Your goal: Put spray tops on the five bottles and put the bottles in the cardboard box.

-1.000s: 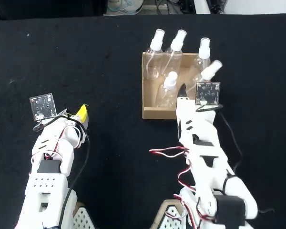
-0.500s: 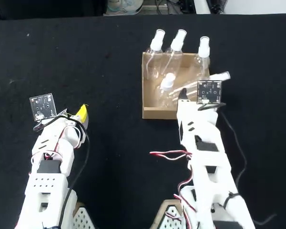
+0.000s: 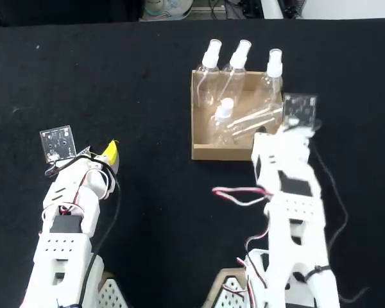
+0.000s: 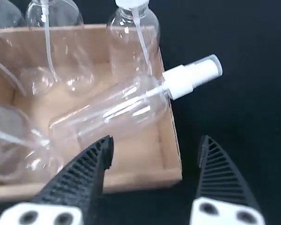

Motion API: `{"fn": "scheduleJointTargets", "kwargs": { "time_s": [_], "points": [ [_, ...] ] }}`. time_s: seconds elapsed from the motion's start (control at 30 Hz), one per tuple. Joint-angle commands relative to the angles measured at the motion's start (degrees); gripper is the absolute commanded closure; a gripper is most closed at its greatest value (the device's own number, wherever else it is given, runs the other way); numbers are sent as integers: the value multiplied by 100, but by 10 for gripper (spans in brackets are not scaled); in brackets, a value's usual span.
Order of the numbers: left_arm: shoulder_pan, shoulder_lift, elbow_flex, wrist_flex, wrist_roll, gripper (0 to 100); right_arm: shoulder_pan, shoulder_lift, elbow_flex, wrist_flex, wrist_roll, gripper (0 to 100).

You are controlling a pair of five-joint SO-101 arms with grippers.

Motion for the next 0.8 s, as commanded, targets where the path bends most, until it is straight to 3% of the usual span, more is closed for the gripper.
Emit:
{"fn": "scheduleJointTargets", "kwargs": {
  "time_s": [0.0,0.1,0.23,0.43,0.77],
  "points": [
    [-13,-79,-84,-132,53,809,26,-242,-1262,1407,-800,746],
    [-13,-79,-84,-132,53,809,-141,-233,-1569,1741,-1644,746],
    [-13,-79,-75,-132,53,809,-554,-233,-1587,1749,-2180,747],
    [-22,-79,-75,-132,44,809,-615,-180,-1666,1688,-3138,747],
    [-22,-79,-75,-132,44,809,-633,1402,-2800,1741,-3587,747]
  ]
}}
